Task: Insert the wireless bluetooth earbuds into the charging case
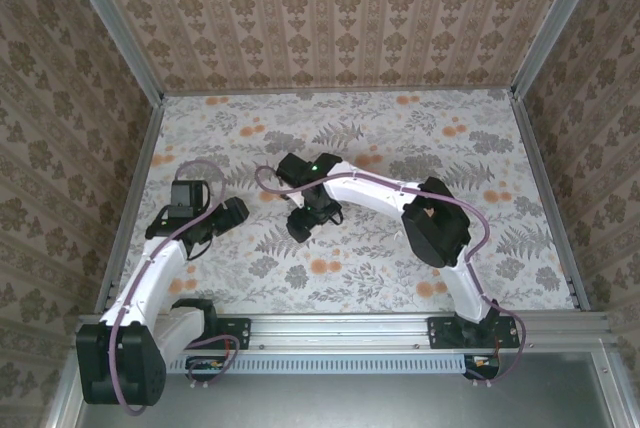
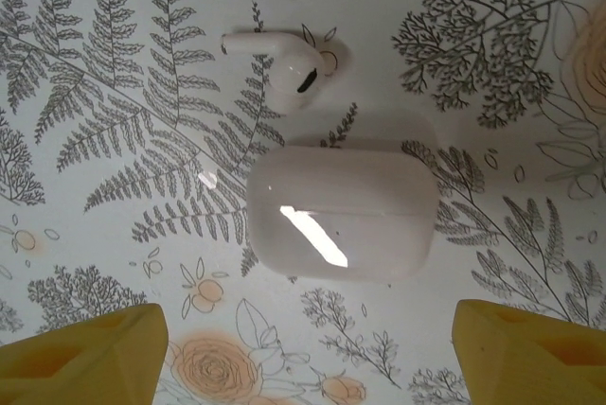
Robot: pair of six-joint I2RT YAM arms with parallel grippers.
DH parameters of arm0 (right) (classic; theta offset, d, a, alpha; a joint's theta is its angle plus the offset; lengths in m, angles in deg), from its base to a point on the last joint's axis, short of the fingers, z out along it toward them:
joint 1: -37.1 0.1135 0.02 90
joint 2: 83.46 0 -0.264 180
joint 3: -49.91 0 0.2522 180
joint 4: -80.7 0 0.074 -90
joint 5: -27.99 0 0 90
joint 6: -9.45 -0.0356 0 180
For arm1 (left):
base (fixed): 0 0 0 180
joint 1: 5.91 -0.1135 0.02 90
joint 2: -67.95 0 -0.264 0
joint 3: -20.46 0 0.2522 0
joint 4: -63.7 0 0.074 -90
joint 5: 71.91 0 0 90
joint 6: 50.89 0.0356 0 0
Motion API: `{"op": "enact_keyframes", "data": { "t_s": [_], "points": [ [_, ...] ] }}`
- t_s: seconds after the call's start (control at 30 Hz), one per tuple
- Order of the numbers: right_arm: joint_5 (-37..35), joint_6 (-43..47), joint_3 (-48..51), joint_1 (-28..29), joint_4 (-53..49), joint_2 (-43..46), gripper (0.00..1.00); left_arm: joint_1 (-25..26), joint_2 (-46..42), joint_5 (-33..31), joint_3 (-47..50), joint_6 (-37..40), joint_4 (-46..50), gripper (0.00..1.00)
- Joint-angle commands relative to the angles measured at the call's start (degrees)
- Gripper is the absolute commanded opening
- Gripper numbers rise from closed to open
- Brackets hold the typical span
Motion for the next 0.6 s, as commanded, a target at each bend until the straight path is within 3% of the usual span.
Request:
{"op": "enact_keyframes", "data": {
  "t_s": [0.0,0.27,0.57],
  "points": [
    [-1.9,-0.1,-2.6,0.5,-1.2,-2.7,0.82,-0.4,-0.4,0.9,0.8,0.8,0.5,0.87],
    [-4.9,1.7,-5.8,0.9,-2.2,-6.8,0.86,-0.7,-0.6,1.0,0.8,1.2,0.5,0.86],
    [-4.4,1.8,-7.6,0.9,-2.8,-10.1,0.81,-0.9,-0.3,0.9,1.0,1.4,0.1,0.86]
  ]
}}
